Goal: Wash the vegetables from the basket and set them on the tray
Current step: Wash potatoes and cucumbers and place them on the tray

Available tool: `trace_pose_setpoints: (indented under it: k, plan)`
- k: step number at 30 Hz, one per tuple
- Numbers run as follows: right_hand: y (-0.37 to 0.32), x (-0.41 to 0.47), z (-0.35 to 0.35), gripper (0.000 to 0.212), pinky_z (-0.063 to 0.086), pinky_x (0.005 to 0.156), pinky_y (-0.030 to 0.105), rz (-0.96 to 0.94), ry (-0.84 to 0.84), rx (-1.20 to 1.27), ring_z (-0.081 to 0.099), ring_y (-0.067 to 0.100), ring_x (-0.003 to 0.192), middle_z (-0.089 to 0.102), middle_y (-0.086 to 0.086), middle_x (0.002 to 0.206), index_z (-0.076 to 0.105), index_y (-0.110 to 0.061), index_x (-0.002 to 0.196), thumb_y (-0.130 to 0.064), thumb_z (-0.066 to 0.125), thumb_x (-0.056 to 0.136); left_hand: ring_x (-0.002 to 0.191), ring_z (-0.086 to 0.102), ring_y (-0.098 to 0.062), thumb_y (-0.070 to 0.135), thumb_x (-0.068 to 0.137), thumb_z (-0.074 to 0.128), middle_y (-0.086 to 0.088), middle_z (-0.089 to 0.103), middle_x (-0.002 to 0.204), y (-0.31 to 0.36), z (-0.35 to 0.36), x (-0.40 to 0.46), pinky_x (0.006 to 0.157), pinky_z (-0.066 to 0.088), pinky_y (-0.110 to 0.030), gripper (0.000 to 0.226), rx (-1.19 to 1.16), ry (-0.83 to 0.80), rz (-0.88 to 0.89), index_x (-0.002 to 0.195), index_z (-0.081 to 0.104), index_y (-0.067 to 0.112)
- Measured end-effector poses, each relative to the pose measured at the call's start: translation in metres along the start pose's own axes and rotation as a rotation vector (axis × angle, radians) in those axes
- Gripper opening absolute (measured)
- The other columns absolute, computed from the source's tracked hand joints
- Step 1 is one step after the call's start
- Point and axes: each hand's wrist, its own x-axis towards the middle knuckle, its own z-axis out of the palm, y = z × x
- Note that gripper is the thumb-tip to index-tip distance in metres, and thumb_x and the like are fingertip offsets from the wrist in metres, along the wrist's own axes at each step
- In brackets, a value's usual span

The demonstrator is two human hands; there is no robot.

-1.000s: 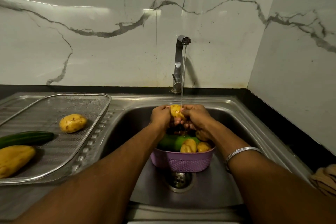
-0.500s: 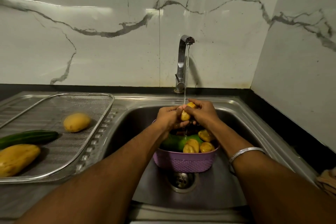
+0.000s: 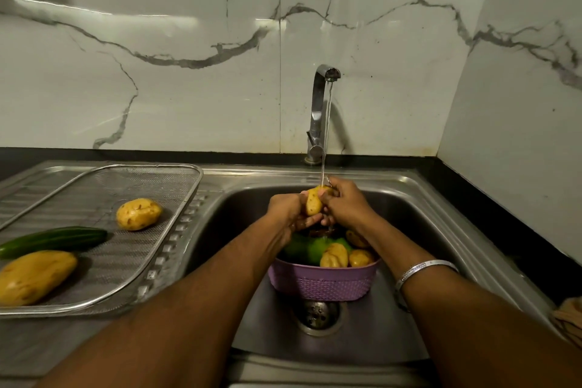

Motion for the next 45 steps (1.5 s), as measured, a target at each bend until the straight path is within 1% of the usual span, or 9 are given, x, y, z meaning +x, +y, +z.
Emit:
trace_pose_setpoints:
  k: [2, 6, 12, 19, 26, 30, 36, 42, 45]
  plan:
    - [-0.002, -0.002, 0.001, 0.019, 0.05, 0.043, 0.025, 0.001, 0.097, 0.096, 0.056, 0.015, 0.046, 0.066, 0.007, 0.076, 0.063, -0.015, 0.119, -0.014, 0.059, 0.101, 0.07, 0.07, -0.031, 0.018, 0.106, 0.05, -0.028, 0.07, 0.101, 0.001, 0.002, -0.002, 0.048, 0.059, -0.026, 0.029, 0.012, -0.026, -0.006, 0.113, 0.061, -0.008]
    - [-0.006, -0.007, 0.005, 0.021, 0.054, 0.057, 0.027, 0.01, 0.279, 0.112, 0.064, 0.012, 0.059, 0.072, 0.005, 0.073, 0.076, -0.008, 0.089, -0.027, 0.07, 0.094, 0.043, 0.058, -0.016, 0.031, 0.107, 0.032, -0.007, 0.064, 0.058, -0.002, 0.011, -0.009, 0.042, 0.049, -0.023, 0.047, 0.223, -0.101, 0.059, 0.084, 0.064, 0.005]
    - [-0.009, -0.007, 0.005, 0.029, 0.05, 0.052, 0.021, 0.04, 0.349, 0.032, 0.068, 0.01, 0.055, 0.073, 0.006, 0.071, 0.074, -0.013, 0.083, -0.035, 0.064, 0.099, 0.06, 0.049, -0.015, 0.034, 0.108, 0.026, -0.006, 0.055, 0.072, -0.006, 0.013, -0.007, 0.056, 0.041, -0.027, 0.039, 0.411, -0.007, 0.198, 0.091, 0.055, 0.015]
    - [-0.018, -0.012, 0.003, 0.017, 0.055, 0.052, 0.029, 0.22, 0.046, 0.247, 0.058, 0.017, 0.057, 0.065, 0.012, 0.071, 0.076, -0.012, 0.096, -0.024, 0.065, 0.099, 0.065, 0.049, -0.017, 0.031, 0.109, 0.023, -0.009, 0.054, 0.077, -0.004, 0.005, -0.003, 0.053, 0.036, -0.026, 0.041, 0.42, 0.108, 0.18, 0.101, 0.056, 0.008]
    - [-0.015, -0.012, 0.009, 0.021, 0.053, 0.055, 0.026, 0.073, 0.323, 0.131, 0.063, 0.014, 0.057, 0.071, 0.009, 0.071, 0.077, -0.008, 0.089, -0.024, 0.067, 0.097, 0.066, 0.053, -0.02, 0.028, 0.107, 0.028, -0.01, 0.054, 0.074, -0.009, 0.017, -0.007, 0.057, 0.045, -0.029, 0.039, 0.415, 0.101, 0.249, 0.087, 0.055, 0.01]
    - [-0.013, -0.008, 0.012, 0.027, 0.059, 0.064, 0.031, 0.023, 0.439, 0.014, 0.07, 0.019, 0.065, 0.072, 0.006, 0.07, 0.075, -0.013, 0.079, -0.033, 0.068, 0.096, 0.089, 0.065, -0.034, 0.033, 0.105, 0.029, -0.019, 0.067, 0.091, -0.013, 0.021, -0.009, 0.087, 0.058, -0.048, 0.042, 0.411, 0.097, 0.278, 0.085, 0.059, 0.012]
    - [-0.02, -0.007, 0.006, 0.016, 0.055, 0.058, 0.027, 0.268, 0.111, 0.312, 0.058, 0.017, 0.059, 0.066, 0.012, 0.067, 0.074, -0.01, 0.082, -0.014, 0.066, 0.096, 0.07, 0.05, -0.019, 0.027, 0.107, 0.027, -0.008, 0.053, 0.072, -0.01, 0.007, -0.002, 0.061, 0.039, -0.03, 0.042, 0.473, 0.16, 0.267, 0.077, 0.053, 0.013]
    - [-0.018, -0.012, 0.002, 0.007, 0.056, 0.057, 0.026, 0.295, 0.159, 0.392, 0.057, 0.013, 0.053, 0.066, 0.009, 0.064, 0.075, -0.006, 0.089, -0.012, 0.073, 0.091, 0.07, 0.053, -0.022, 0.027, 0.107, 0.027, -0.011, 0.055, 0.075, -0.009, 0.015, -0.006, 0.057, 0.04, -0.029, 0.043, 0.506, 0.154, 0.253, 0.076, 0.053, 0.012]
    - [-0.017, -0.011, 0.004, 0.016, 0.052, 0.051, 0.023, 0.236, 0.286, 0.243, 0.056, 0.011, 0.046, 0.067, 0.007, 0.063, 0.074, -0.007, 0.083, -0.02, 0.073, 0.092, 0.09, 0.064, -0.036, 0.029, 0.105, 0.029, -0.019, 0.065, 0.09, -0.012, 0.02, -0.006, 0.079, 0.054, -0.041, 0.044, 0.599, 0.16, 0.327, 0.083, 0.061, 0.01]
